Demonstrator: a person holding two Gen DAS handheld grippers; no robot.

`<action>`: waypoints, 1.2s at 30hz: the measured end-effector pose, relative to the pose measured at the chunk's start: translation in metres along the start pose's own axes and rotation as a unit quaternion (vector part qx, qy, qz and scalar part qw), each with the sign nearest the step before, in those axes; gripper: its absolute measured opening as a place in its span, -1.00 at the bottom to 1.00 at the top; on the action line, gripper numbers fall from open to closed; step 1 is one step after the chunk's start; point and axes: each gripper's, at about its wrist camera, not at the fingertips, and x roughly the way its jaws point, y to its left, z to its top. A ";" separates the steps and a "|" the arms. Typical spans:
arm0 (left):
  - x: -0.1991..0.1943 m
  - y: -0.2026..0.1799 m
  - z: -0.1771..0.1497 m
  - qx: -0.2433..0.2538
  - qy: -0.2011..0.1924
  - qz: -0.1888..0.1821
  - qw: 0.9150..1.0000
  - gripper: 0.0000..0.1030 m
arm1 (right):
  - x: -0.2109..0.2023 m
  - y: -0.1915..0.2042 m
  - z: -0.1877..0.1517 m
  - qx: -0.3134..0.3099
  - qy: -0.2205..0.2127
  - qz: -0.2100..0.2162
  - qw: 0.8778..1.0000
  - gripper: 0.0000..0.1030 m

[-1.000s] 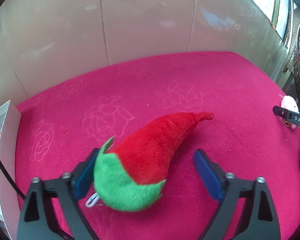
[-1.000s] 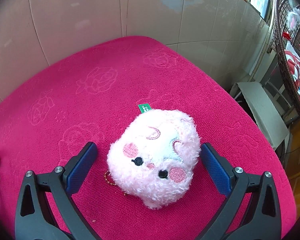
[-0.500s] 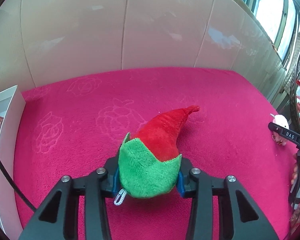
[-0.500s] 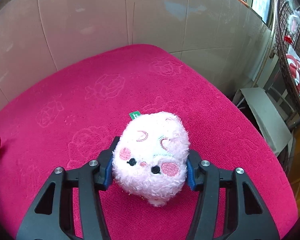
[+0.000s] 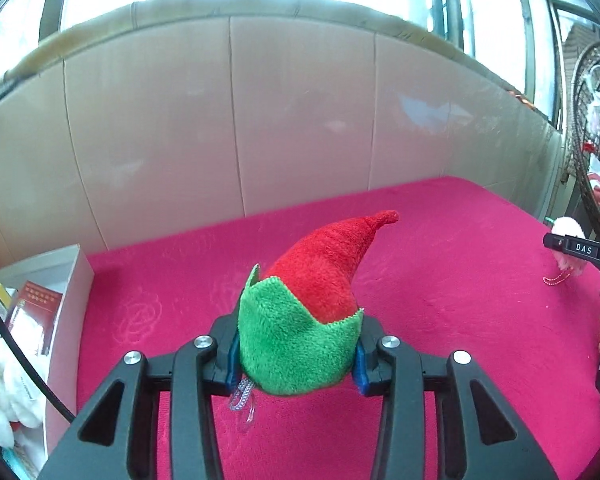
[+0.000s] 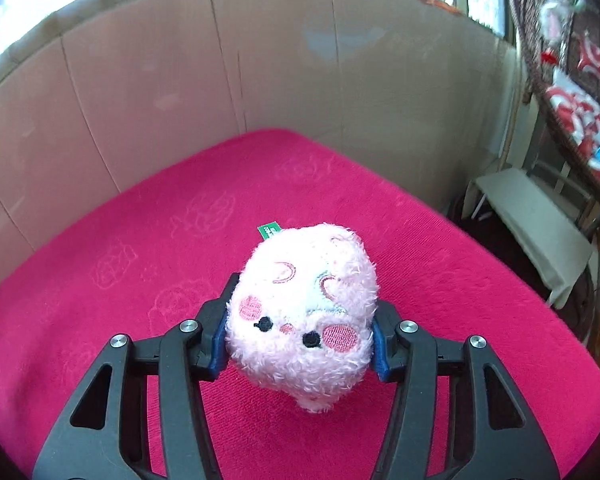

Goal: Organize objects
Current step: 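Carry the plush elf hat and pink pig over the white tray with both grippers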

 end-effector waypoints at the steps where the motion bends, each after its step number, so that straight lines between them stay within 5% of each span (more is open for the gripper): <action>1: -0.003 -0.001 -0.001 0.002 -0.005 0.000 1.000 -0.20 | -0.005 0.003 -0.002 -0.006 -0.010 -0.004 1.000 0.04; 10: -0.049 0.012 -0.013 -0.061 -0.005 -0.056 0.997 -0.20 | -0.076 0.028 -0.053 -0.001 -0.047 0.078 0.996 0.04; 17: -0.120 0.020 -0.007 -0.067 -0.053 -0.096 0.992 -0.20 | -0.126 0.053 -0.074 0.011 -0.055 0.159 0.986 0.04; 36: -0.181 0.059 -0.005 -0.098 -0.093 -0.080 0.988 -0.20 | -0.188 0.108 -0.081 -0.042 -0.075 0.217 0.972 0.04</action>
